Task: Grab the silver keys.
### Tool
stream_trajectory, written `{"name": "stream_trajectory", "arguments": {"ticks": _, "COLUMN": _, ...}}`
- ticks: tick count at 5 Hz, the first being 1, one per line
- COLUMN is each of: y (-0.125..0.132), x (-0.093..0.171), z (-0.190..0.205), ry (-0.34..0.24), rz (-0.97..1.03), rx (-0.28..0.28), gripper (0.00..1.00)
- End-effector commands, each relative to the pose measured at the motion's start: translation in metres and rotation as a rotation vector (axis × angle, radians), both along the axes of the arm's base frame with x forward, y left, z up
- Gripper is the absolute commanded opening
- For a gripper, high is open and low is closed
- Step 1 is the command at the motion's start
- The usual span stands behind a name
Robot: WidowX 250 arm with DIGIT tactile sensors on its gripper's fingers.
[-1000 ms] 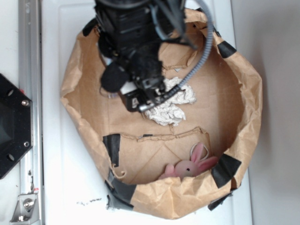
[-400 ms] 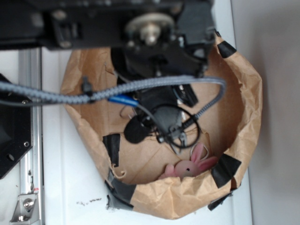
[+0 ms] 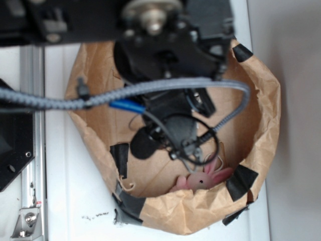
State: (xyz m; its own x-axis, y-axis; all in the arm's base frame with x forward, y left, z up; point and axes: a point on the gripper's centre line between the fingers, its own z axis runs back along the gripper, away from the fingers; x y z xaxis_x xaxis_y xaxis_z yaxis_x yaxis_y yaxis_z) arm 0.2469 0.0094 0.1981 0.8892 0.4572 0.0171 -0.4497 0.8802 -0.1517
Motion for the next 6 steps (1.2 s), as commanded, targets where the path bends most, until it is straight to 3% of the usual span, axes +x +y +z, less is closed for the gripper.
{"name": "stream_trajectory", "arguments": {"ticks": 1, "y": -0.002, "x": -0.002, "z": 0.010, "ry": -0.070, "rz": -0.020, "rx": 0.015, "gripper": 0.00}}
{"name": "stream_trajectory", "arguments": {"ticks": 4, "y": -0.008, "x": 0.009, "z": -0.004, "ry": -0.070, "rz": 0.027, "rx": 0.062, "gripper": 0.00}}
{"name": "stream_trajectory", "arguments": {"ticks": 5, "y": -0.007, "x": 0.009, "z": -0.007, "ry": -0.070, "rz": 0.037, "rx": 0.048, "gripper": 0.00}}
{"name": "stream_trajectory", "arguments": {"ticks": 6, "y": -0.006, "x": 0.010, "z": -0.013, "ry": -0.088, "rz": 0.056, "rx": 0.078, "gripper": 0.00}}
